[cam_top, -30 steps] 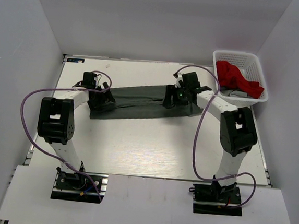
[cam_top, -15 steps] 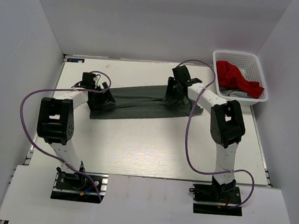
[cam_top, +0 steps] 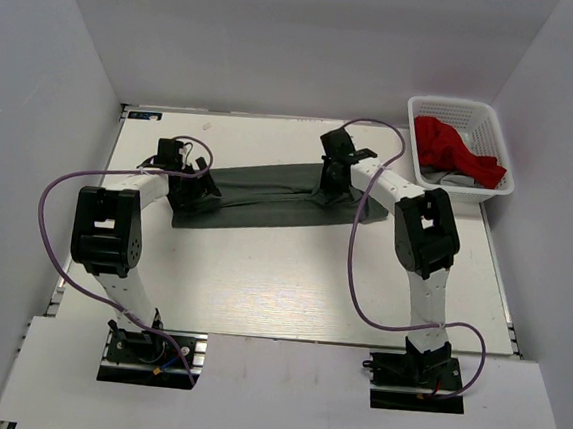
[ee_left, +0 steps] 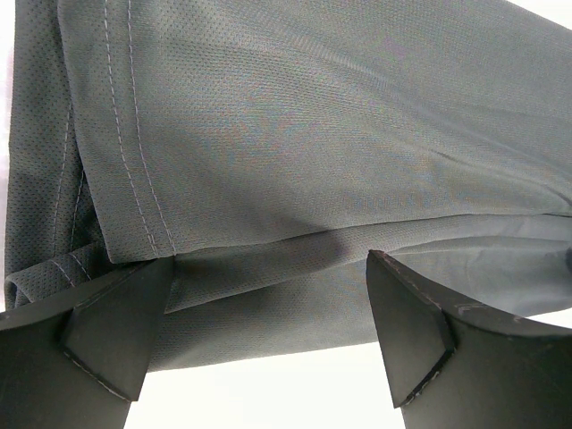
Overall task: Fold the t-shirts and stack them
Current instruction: Fold the other side of the tshirt into a rectangle
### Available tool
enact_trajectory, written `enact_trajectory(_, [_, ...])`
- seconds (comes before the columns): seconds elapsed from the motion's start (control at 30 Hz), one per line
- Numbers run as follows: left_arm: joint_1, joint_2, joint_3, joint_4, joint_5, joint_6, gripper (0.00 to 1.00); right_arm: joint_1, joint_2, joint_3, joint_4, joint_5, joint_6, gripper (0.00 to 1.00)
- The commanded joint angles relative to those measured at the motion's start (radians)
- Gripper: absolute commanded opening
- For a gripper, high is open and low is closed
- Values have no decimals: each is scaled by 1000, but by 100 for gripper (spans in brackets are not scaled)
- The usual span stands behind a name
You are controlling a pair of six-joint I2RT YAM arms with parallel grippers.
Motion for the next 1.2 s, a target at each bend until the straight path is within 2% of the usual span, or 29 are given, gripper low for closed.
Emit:
enact_trajectory(0.0, [12,54,-53,-86,-7,16,100,13,-17,34,13,18,5,0])
enact_trajectory(0.27, [12,54,-53,-86,-7,16,100,20,-31,70,103,14,-81,0])
enact_trajectory(0.43, [12,65,-53,-97,-7,16,100,19,27,178,72,11,-158,0])
enact_trajectory(0.63, [12,74,-53,-97,-7,16,100,19,84,245,87,-121,-262,0])
enact_trajectory(0.73, [12,74,-44,-106,-7,25,100,14,124,296,52,-140,-290,1])
enact_trajectory(0.77, [12,74,-44,-106,-16,25,100,20,142,304,44,-141,-287,7])
enact_trajectory(0.8, [12,74,-44,-106,-16,25,100,17,147,310,37,-141,-285,30])
enact_trajectory(0.87, [12,74,-44,-115,-16,25,100,19,153,314,15,-128,-279,46])
enact_trajectory(0.97, [12,63,-44,-115,-16,25,100,19,118,301,17,-120,-278,86])
enact_trajectory(1.0, [12,63,-44,-115,-16,25,100,19,109,288,30,-120,-279,90])
enact_trajectory(1.17, [12,43,-35,-126,-16,25,100,-7,-9,244,29,-125,-282,90])
